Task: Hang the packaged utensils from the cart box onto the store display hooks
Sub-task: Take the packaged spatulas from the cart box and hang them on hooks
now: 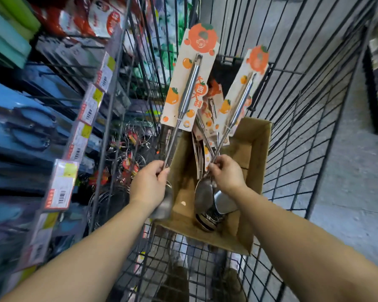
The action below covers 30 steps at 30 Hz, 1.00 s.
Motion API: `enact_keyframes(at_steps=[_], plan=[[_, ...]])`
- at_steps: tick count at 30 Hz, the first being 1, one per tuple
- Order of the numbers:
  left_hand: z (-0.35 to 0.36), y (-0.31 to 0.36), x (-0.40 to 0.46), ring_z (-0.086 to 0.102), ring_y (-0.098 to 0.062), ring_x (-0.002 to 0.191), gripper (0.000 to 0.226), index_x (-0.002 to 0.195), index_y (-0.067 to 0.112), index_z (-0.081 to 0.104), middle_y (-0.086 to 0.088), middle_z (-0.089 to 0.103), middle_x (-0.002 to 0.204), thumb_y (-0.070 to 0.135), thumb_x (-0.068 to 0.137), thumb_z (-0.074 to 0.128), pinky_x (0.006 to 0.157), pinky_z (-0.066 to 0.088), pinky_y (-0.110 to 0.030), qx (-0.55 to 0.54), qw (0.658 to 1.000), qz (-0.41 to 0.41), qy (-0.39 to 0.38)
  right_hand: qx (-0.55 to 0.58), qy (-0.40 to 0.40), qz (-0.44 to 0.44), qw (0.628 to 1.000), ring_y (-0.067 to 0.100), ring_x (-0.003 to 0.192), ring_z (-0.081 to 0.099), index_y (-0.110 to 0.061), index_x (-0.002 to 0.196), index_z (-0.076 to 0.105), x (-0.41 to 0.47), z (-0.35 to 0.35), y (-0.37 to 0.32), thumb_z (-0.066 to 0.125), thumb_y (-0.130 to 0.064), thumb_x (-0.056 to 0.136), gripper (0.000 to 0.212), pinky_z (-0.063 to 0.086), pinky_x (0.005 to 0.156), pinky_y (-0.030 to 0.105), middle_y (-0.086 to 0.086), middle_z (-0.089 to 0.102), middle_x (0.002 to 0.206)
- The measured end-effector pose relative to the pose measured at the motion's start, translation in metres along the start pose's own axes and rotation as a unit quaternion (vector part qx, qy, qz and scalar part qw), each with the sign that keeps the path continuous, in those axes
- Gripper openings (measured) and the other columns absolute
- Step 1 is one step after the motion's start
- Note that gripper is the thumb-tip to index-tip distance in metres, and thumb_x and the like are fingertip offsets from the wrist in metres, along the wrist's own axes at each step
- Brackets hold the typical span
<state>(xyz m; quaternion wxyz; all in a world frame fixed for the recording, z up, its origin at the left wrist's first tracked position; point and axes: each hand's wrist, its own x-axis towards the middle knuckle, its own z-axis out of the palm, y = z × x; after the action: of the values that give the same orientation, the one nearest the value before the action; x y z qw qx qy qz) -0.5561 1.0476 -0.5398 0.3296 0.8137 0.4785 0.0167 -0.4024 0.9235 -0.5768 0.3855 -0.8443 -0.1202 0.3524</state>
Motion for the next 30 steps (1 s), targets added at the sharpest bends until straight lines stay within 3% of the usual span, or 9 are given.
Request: enact_keyframes(at_steps=[4,8,11,14,20,24,30], plan=[[-0.031,0.027,-0.017,0.062,-0.026,0.086,0.019,0.105,0.021,0.063,0.001,0.069,0.093,0.032,0.094,0.053,0.069,0.047,-0.033,-0.007,1.000,0.010,0.009,0.002,0.004,-0.012,1.000,0.030,0.085,0.067,-0.009,0.097,0.062,-0.039,-0.024,-0.031,0.060,-0.016,0.093,0.009,0.055,0.082,0.049,0.013,0.070,0.090],[-0.064,0.060,-0.047,0.061,-0.028,0.090,0.025,0.111,0.017,0.062,-0.004,0.068,0.104,0.033,0.094,0.052,0.068,0.041,-0.030,-0.002,0.999,0.027,0.040,-0.010,0.001,-0.040,0.999,0.023,0.084,0.066,-0.014,0.100,0.062,-0.084,-0.050,-0.061,0.060,-0.019,0.092,0.009,0.056,0.083,0.046,0.004,0.068,0.089],[-0.086,0.080,-0.084,0.061,-0.028,0.090,0.026,0.108,0.016,0.063,-0.005,0.070,0.103,0.034,0.093,0.053,0.068,0.042,-0.031,-0.023,0.996,0.038,0.074,-0.033,-0.014,-0.095,0.995,0.027,0.082,0.066,-0.015,0.097,0.058,-0.121,-0.071,-0.082,0.058,-0.021,0.092,0.007,0.056,0.080,0.050,0.006,0.067,0.087],[-0.106,0.095,-0.134,0.062,-0.028,0.091,0.024,0.105,0.017,0.066,-0.002,0.070,0.096,0.034,0.091,0.056,0.073,0.046,-0.032,-0.057,0.989,0.038,0.133,-0.064,-0.032,-0.184,0.980,0.024,0.081,0.065,-0.015,0.103,0.056,-0.164,-0.096,-0.106,0.054,-0.019,0.094,0.009,0.056,0.078,0.044,0.002,0.066,0.088],[-0.157,0.113,-0.252,0.057,-0.026,0.076,0.017,0.087,0.014,0.060,-0.007,0.063,0.079,0.029,0.093,0.056,0.069,0.044,-0.037,-0.128,0.966,0.013,0.223,-0.186,-0.056,-0.334,0.922,0.026,0.081,0.055,-0.013,0.102,0.049,-0.274,-0.127,-0.149,0.047,-0.027,0.098,0.015,0.046,0.073,0.038,0.006,0.058,0.089],[-0.208,0.111,-0.326,0.058,-0.026,0.079,0.019,0.093,0.011,0.065,-0.009,0.068,0.085,0.029,0.090,0.059,0.066,0.041,-0.033,-0.145,0.936,-0.014,0.321,-0.222,-0.081,-0.421,0.876,0.018,0.070,0.047,-0.013,0.110,0.043,-0.364,-0.128,-0.185,0.042,-0.027,0.101,0.017,0.030,0.054,0.031,0.000,0.051,0.085],[-0.287,0.077,-0.457,0.062,-0.031,0.081,0.018,0.085,0.010,0.066,-0.012,0.069,0.080,0.026,0.090,0.060,0.072,0.046,-0.038,-0.159,0.878,-0.023,0.450,-0.178,-0.129,-0.551,0.805,0.026,0.079,0.054,-0.010,0.107,0.044,-0.502,-0.093,-0.227,0.045,-0.022,0.099,0.015,0.030,0.061,0.032,0.006,0.057,0.088]])
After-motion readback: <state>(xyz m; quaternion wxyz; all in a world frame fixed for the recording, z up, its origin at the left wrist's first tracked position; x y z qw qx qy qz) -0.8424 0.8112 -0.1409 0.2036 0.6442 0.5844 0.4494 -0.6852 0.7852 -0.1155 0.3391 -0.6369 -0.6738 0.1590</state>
